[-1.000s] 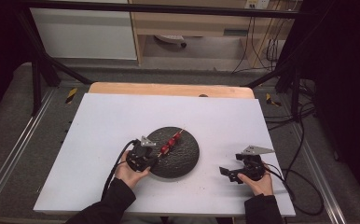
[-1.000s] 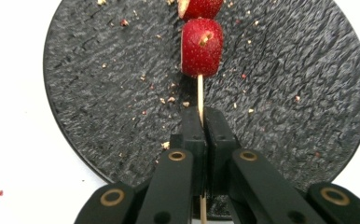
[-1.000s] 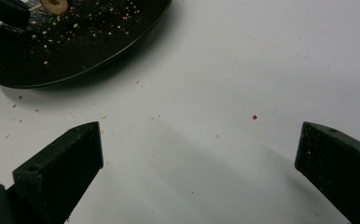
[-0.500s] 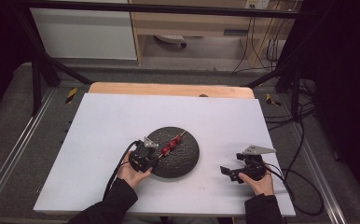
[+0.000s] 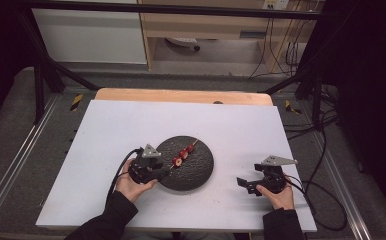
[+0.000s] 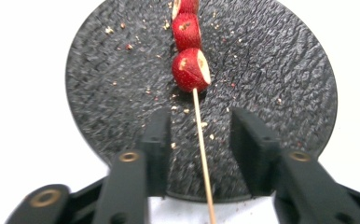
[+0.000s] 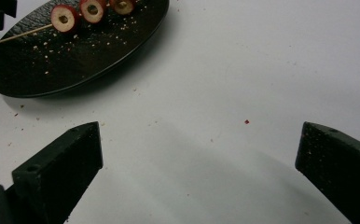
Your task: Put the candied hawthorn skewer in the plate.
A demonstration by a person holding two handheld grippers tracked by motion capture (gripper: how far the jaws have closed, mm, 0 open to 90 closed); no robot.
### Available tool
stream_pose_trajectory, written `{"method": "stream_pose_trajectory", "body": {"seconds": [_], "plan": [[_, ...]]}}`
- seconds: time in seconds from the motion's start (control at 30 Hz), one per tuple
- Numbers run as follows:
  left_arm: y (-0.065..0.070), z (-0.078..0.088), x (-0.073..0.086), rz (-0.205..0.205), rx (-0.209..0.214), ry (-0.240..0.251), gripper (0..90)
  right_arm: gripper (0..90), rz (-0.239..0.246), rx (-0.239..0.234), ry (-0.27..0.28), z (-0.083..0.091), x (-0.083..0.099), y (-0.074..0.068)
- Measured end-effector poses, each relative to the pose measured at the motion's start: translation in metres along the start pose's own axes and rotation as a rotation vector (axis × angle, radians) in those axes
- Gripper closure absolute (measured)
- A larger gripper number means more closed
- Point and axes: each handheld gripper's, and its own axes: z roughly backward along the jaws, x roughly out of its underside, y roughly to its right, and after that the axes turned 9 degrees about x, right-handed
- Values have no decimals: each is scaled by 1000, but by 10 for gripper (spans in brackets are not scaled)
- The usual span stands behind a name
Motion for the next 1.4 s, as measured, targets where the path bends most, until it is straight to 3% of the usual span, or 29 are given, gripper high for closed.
{"method": "stream_pose_trajectory", "body": {"seconds": [0.13,0.33,0.63,0.9,1.03,1.23,1.4], "plan": [[-6,11,6,-19,32,3,436,8,2,4,4,1,0,1],[-20,28,19,-10,33,38,275,5,4,4,1,1,0,1],[-40,49,45,14,-9,52,125,5,0,4,-6,0,0,0],[-54,60,78,62,-27,105,78,5,8,-1,-14,-1,1,0],[-58,63,94,64,-44,116,73,5,14,-7,-19,-2,1,-1],[-65,71,109,67,-64,137,72,4,24,-5,-28,-3,3,-2],[-68,69,113,73,-76,117,72,4,28,-8,-37,-5,3,-3]]}}
